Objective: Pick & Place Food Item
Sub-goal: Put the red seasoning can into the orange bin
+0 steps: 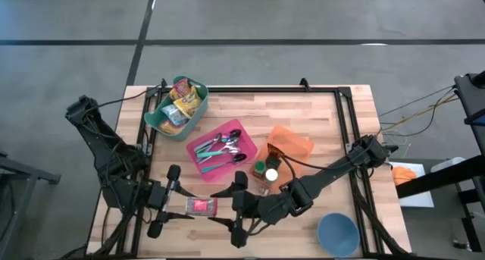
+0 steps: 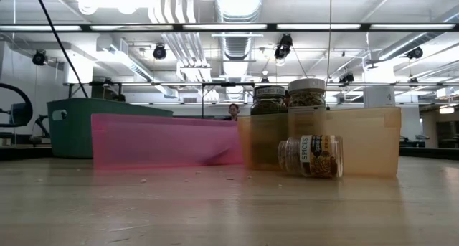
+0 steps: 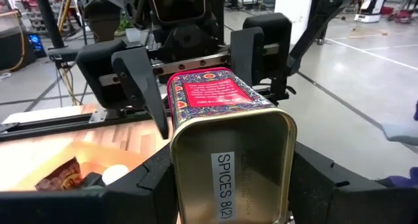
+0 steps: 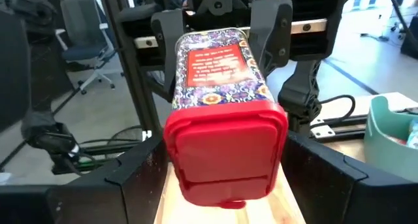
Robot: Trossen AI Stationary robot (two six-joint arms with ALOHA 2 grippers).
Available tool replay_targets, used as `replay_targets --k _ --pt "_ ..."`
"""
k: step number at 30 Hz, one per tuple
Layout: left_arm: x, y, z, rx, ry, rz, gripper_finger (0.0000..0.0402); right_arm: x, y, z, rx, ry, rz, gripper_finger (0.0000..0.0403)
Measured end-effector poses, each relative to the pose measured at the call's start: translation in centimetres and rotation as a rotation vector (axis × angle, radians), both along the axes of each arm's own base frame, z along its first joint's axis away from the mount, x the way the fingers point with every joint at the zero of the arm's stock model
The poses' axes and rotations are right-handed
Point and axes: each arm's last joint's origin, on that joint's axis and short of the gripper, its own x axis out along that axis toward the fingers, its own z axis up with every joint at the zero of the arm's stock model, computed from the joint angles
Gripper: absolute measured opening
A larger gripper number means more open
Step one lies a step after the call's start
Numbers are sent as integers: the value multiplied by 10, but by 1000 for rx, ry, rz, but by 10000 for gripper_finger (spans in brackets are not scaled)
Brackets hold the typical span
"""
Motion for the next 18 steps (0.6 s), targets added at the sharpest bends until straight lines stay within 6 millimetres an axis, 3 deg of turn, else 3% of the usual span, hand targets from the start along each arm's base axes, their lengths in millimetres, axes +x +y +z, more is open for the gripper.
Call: replay_targets --k 9,18 --pt "1 0 2 -27 -7 -5 201 0 0 0 -132 -1 20 274" --pt "1 -2 5 -56 -30 -60 201 2 2 7 -129 -67 136 260"
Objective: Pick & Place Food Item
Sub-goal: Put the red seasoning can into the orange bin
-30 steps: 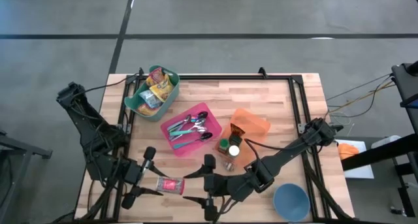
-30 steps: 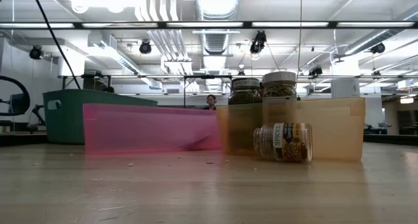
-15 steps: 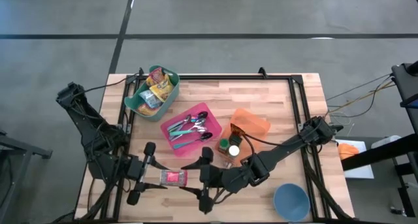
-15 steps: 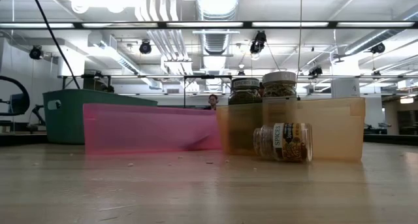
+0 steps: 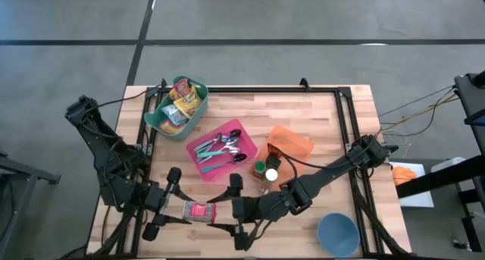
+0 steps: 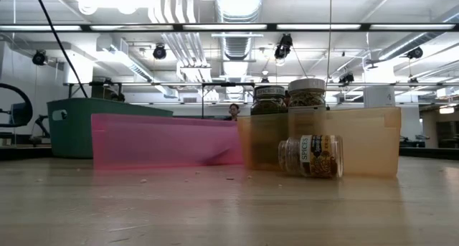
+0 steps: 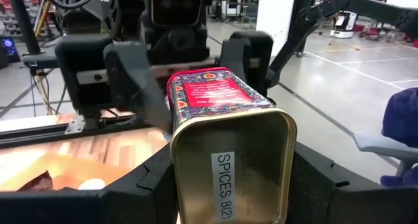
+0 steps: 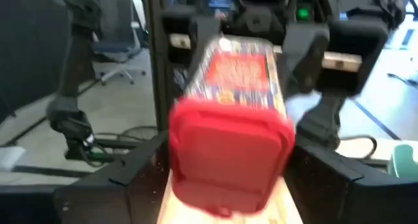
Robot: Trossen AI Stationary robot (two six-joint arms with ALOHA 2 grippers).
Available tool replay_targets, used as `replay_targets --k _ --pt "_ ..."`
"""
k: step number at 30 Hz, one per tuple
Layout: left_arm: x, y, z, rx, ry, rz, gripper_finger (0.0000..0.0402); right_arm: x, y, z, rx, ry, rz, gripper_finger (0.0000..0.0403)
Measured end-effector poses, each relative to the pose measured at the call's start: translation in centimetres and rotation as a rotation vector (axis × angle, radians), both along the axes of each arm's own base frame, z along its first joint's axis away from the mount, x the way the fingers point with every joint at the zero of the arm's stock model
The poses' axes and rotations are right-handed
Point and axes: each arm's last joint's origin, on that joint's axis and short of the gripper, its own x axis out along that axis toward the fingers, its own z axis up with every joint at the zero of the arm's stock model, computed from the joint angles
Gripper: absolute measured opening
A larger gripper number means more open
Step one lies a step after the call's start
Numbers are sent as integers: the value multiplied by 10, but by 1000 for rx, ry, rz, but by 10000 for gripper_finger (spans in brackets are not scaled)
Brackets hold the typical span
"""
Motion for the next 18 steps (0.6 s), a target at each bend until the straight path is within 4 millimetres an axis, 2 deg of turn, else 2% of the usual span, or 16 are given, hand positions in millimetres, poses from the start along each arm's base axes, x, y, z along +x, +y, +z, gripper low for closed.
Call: replay_targets --k 5,15,16,18 --pt "0 0 0 10 -3 -6 201 0 0 2 4 -19 13 205" --pt "0 -1 1 -15 -4 -12 201 0 0 1 46 -9 5 205" --pt "0 -1 1 -18 -1 -11 208 0 0 1 53 -1 3 205" --pt "0 0 -1 -9 9 -3 251 -2 -2 0 73 42 -7 205"
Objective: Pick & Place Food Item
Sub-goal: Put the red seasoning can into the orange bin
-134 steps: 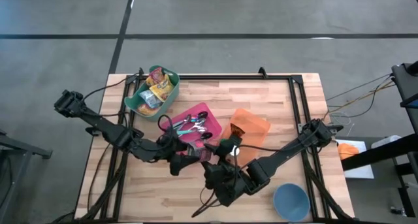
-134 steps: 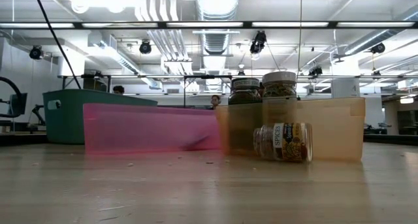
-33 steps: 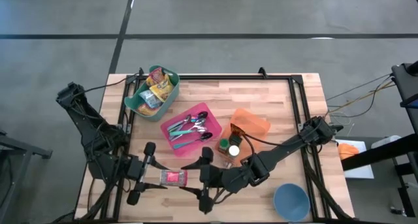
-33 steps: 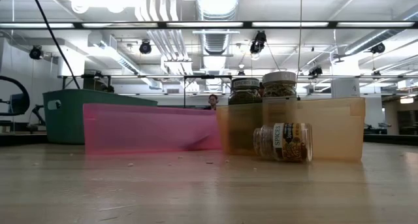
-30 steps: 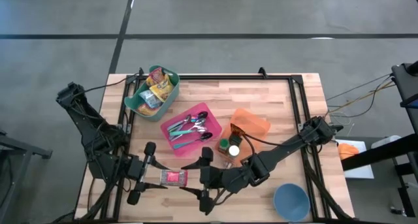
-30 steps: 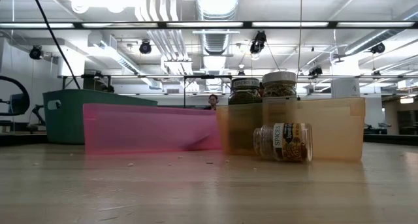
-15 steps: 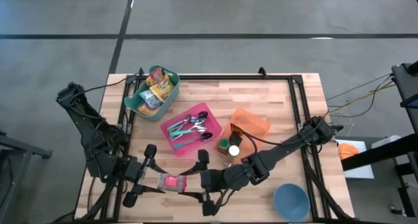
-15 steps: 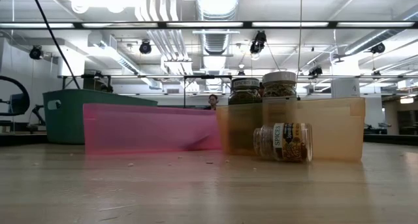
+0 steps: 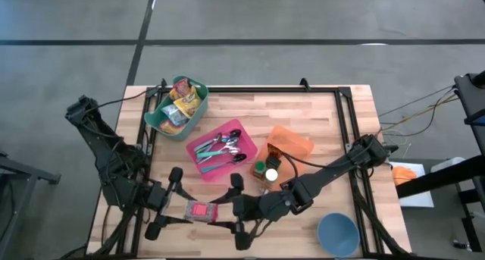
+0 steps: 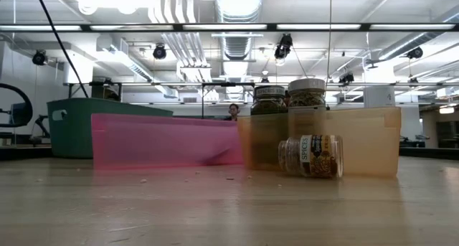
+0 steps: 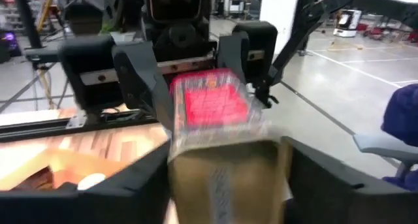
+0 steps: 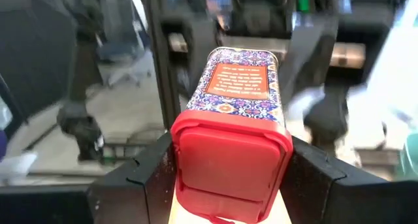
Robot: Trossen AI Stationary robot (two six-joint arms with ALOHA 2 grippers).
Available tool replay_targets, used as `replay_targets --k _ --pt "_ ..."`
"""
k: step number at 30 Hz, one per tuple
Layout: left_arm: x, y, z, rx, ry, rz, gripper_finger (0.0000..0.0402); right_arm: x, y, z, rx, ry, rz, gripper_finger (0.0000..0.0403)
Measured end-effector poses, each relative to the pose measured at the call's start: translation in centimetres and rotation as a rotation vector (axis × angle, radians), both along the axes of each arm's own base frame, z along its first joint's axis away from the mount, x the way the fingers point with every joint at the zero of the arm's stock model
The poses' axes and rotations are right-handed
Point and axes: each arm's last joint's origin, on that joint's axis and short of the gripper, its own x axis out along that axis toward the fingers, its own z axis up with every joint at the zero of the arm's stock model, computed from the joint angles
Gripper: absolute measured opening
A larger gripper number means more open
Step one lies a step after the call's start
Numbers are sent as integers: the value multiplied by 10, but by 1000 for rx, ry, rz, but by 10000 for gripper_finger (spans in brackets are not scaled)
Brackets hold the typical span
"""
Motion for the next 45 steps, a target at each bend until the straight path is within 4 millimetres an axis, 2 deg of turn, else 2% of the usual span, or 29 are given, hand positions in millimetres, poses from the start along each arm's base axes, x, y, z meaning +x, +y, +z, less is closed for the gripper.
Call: replay_targets --k 5,8,12,17,24,33,45 --pt "-3 5 -4 -35 96 47 369 -3 -12 -6 75 169 -55 205" --pt "-6 10 -9 -37 161 114 389 -5 -20 -3 91 254 -108 205" --pt "-11 17 -16 -69 246 179 362 -15 -40 6 138 427 -226 205" --pt "-15 22 -21 -113 308 220 325 -33 -76 13 248 675 -466 205" --pt "-17 25 -25 -112 349 240 287 -62 -123 9 366 1021 -787 205" --pt "-17 25 -25 -107 352 240 254 -60 -170 -2 480 1115 -860 205" --pt "-19 26 -29 -68 387 232 244 -79 -229 17 613 1082 -924 205"
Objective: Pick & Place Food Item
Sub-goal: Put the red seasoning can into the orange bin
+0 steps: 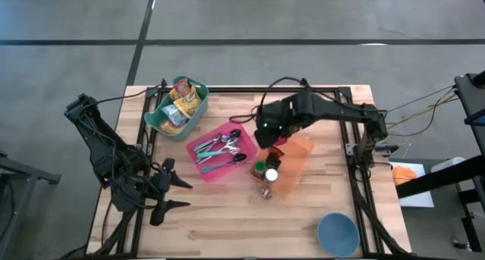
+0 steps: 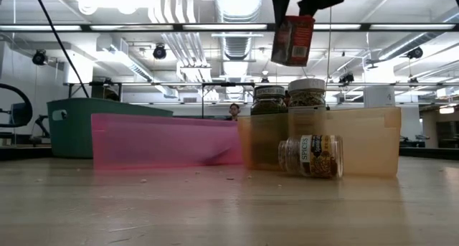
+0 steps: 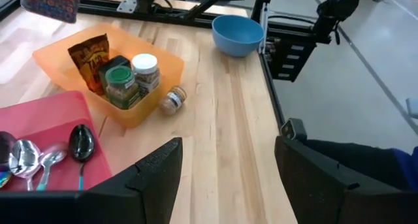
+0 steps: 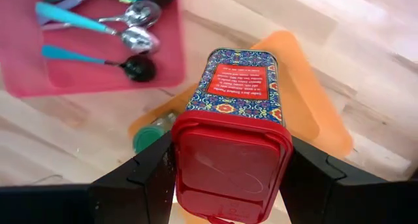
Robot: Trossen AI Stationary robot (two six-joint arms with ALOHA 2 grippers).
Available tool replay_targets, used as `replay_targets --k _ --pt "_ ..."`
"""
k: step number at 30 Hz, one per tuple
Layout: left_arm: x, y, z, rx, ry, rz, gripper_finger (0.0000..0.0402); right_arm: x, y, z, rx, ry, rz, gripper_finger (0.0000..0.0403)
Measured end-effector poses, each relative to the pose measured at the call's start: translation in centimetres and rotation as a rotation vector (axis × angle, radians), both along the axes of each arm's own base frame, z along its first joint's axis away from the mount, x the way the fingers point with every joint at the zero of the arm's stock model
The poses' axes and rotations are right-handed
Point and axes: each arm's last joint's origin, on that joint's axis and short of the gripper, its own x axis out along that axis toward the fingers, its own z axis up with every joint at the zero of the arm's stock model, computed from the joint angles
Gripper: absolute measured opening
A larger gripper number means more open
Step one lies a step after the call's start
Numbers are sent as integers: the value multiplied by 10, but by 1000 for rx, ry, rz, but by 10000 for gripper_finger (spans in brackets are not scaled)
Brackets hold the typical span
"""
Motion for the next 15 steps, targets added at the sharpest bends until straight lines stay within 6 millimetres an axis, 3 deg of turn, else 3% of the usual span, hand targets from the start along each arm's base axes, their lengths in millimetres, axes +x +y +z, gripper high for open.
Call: replay_targets --k 5,15 --pt "-1 1 -2 20 21 -5 244 -18 -21 -10 54 52 -91 205" --pt "-2 1 -8 27 53 -25 244 -68 -32 -71 191 218 -222 205"
